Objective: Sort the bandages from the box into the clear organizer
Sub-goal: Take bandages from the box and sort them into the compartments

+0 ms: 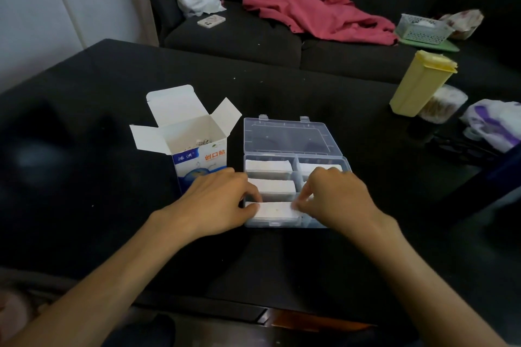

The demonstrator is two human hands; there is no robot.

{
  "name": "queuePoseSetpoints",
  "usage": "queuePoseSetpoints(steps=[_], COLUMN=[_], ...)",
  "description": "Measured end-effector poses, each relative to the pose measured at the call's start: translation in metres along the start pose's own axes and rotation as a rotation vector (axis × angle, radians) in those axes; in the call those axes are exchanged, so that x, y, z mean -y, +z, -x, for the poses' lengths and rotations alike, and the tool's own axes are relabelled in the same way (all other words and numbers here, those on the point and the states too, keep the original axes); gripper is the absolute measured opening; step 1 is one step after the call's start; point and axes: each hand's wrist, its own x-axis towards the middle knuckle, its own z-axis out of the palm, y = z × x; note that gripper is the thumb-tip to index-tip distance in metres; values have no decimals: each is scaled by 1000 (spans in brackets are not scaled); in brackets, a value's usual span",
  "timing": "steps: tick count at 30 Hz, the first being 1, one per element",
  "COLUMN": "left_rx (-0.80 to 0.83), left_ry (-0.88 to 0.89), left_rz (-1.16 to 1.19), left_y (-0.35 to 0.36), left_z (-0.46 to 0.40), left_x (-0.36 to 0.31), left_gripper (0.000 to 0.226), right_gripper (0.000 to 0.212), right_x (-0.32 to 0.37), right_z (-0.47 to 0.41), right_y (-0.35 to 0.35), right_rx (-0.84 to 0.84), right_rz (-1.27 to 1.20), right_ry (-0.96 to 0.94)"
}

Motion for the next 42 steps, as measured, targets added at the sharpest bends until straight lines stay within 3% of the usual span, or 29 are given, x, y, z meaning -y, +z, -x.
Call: queuePoseSetpoints(steps=[9,17,19,22,24,28,30,32,34,38,42], left_rx=[35,-94,-267,-749,-880,-690,-610,-589,-551,-445,-416], left_ry=[-10,-26,-57,-184,-310,-614,-662,-587,-464,-274,-184], left_rz=[7,61,82,107,32,16,350,761,962,948,843], left_y=[0,-5,-13,-32,-44,-52,-53,-56,-59,-62,-59], left_z=[1,8,13,25,31,33,35,38,42,47,50], left_x=[0,-1,-5,-1,15,64,77,79,78,72,65], left_gripper=[29,28,26,21,26,37,39,35,34,39,42], right_gripper=[26,23,23,22,31,55,62,59,54,58,36], right_x=[-1,-8,-7,1,22,72,84,84,77,59,63], right_z=[0,2,2,5,5,-16,-27,-27,-16,7,16], right_y=[0,-2,-7,-15,-21,-26,-21,-11,-2,15,4], right_rx=[101,54,27,-141,-268,-316,-262,-251,-312,-360,-421], right_rz=[-175,-178,-206,-340,-364,-206,-30,-1,-52,19,-93], right_ry=[31,21,26,-38,-191,-481,-529,-520,-532,-554,-571])
